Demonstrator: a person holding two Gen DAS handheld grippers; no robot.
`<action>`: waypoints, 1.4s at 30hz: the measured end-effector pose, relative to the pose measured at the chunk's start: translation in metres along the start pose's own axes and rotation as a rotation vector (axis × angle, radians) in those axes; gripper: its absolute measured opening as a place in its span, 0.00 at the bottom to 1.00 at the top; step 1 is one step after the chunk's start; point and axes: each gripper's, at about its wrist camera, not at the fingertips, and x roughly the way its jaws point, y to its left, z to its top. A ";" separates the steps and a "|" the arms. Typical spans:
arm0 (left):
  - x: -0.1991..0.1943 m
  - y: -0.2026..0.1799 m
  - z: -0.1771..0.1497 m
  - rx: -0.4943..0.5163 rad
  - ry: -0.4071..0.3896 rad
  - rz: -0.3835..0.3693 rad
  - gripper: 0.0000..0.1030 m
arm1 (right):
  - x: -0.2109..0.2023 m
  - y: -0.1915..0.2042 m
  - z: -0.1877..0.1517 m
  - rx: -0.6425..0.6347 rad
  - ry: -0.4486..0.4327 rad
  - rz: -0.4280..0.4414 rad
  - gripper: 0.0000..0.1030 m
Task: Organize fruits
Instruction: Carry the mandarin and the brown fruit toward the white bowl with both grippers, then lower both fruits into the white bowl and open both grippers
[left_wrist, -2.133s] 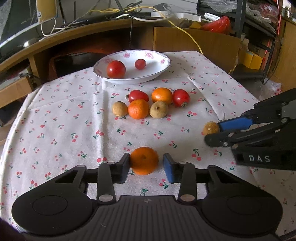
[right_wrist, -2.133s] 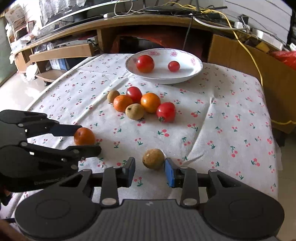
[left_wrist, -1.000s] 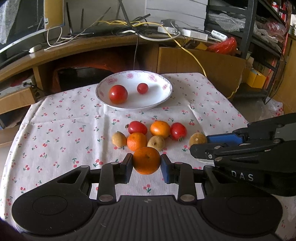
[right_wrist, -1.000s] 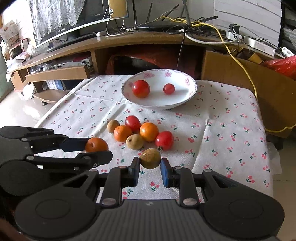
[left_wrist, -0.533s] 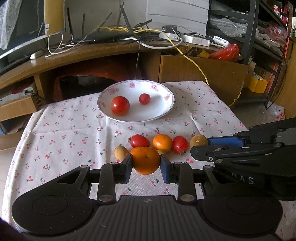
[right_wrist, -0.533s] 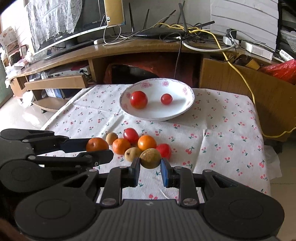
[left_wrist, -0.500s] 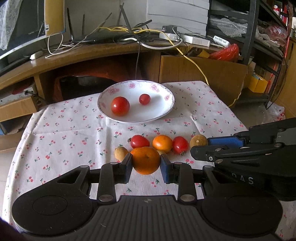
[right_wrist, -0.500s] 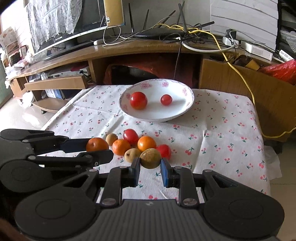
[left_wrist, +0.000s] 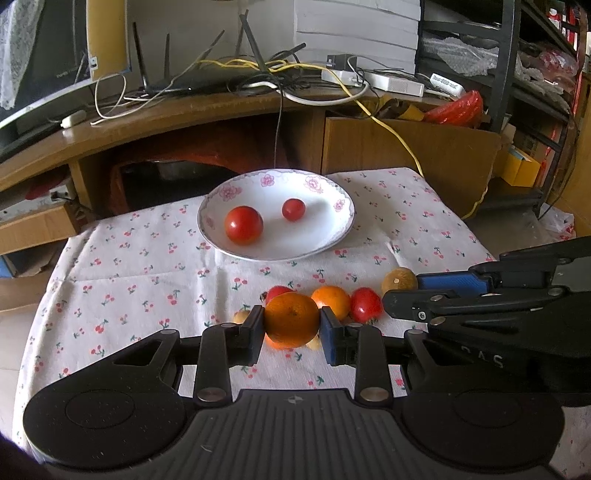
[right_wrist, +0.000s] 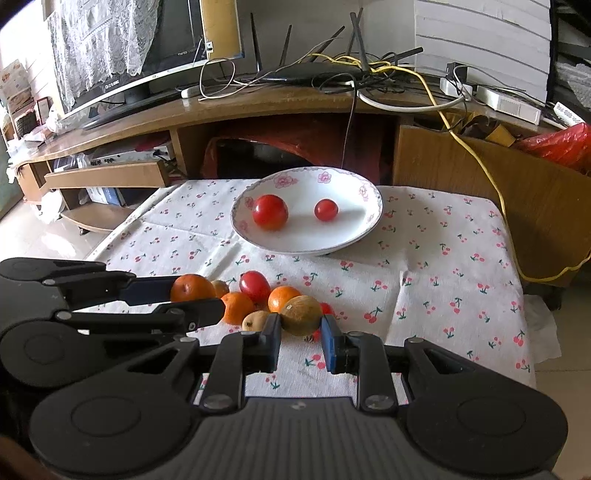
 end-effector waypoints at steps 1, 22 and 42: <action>0.001 0.000 0.001 -0.002 -0.001 0.001 0.37 | 0.001 0.000 0.001 -0.001 -0.003 -0.001 0.25; 0.034 0.010 0.030 -0.004 -0.007 0.025 0.36 | 0.033 -0.012 0.032 -0.015 -0.027 -0.011 0.25; 0.081 0.028 0.064 -0.013 -0.029 0.036 0.36 | 0.079 -0.034 0.072 0.023 -0.071 -0.007 0.25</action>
